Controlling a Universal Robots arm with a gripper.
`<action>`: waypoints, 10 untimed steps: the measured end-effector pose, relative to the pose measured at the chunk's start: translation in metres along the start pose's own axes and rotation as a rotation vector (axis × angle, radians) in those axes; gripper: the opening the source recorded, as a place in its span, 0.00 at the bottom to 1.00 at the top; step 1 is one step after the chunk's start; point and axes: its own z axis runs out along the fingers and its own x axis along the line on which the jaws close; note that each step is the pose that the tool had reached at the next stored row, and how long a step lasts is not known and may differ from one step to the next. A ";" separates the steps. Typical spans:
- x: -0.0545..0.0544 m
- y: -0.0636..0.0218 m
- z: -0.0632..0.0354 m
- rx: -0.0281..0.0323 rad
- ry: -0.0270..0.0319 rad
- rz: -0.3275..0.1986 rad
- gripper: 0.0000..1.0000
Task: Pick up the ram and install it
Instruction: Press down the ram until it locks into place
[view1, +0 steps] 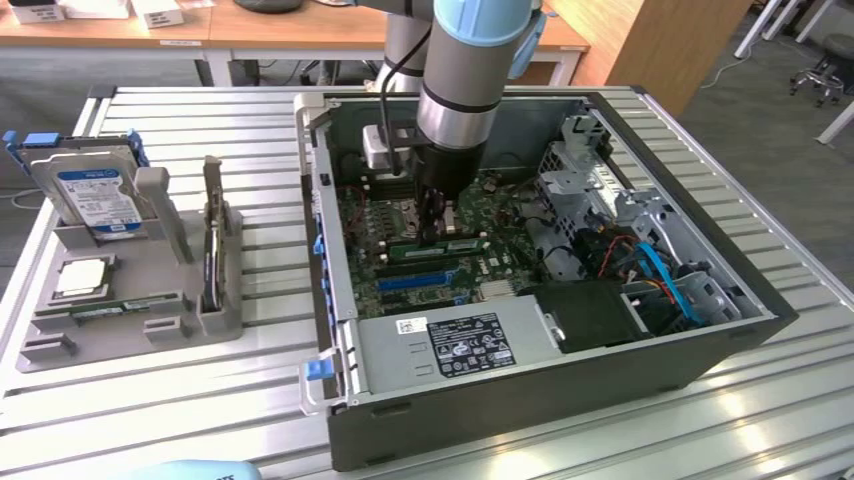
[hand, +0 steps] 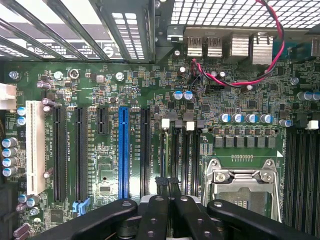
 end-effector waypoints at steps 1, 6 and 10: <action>0.000 0.0000 0.0000 0.0001 -0.0001 0.000 0.10; 0.000 0.0000 0.0009 -0.0001 0.0002 0.000 0.10; 0.000 0.0000 0.0010 0.0000 0.0000 0.000 0.10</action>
